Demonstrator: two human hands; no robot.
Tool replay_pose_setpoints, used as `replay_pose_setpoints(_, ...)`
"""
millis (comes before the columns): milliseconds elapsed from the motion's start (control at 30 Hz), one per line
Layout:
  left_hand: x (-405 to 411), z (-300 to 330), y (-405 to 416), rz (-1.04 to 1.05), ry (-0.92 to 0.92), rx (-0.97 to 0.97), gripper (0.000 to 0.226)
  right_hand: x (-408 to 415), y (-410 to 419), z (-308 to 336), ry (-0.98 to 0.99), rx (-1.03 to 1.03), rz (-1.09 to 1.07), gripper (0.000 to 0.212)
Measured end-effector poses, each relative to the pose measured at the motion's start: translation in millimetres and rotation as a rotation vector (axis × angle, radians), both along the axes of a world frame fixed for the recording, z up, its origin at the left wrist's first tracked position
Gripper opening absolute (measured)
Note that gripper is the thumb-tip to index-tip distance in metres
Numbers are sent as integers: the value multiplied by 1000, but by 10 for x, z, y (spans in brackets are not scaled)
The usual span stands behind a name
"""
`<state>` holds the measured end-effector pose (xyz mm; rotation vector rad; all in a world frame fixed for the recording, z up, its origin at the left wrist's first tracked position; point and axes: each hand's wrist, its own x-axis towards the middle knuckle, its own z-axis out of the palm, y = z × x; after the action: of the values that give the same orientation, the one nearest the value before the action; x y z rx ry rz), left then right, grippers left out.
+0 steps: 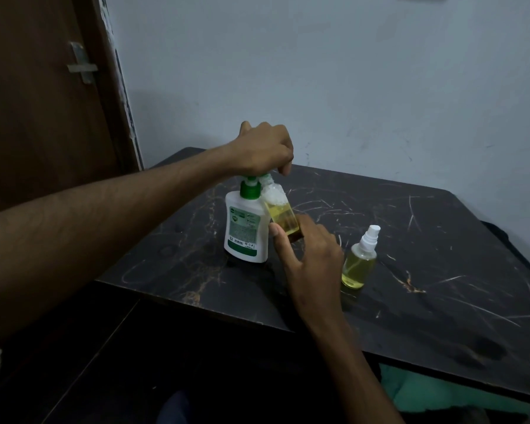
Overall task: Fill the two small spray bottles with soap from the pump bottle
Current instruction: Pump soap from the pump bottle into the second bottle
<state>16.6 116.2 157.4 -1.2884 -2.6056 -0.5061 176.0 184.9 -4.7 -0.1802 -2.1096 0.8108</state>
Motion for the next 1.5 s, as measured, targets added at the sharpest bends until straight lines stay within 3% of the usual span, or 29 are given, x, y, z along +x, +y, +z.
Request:
replay_pose_setpoints(833, 21, 13, -1, 9, 15, 9, 19, 15, -3, 5, -5, 2, -7, 47)
replay_pose_setpoints(1500, -13, -9, 9, 19, -3, -7, 18, 18, -13, 22, 12, -5, 12, 38)
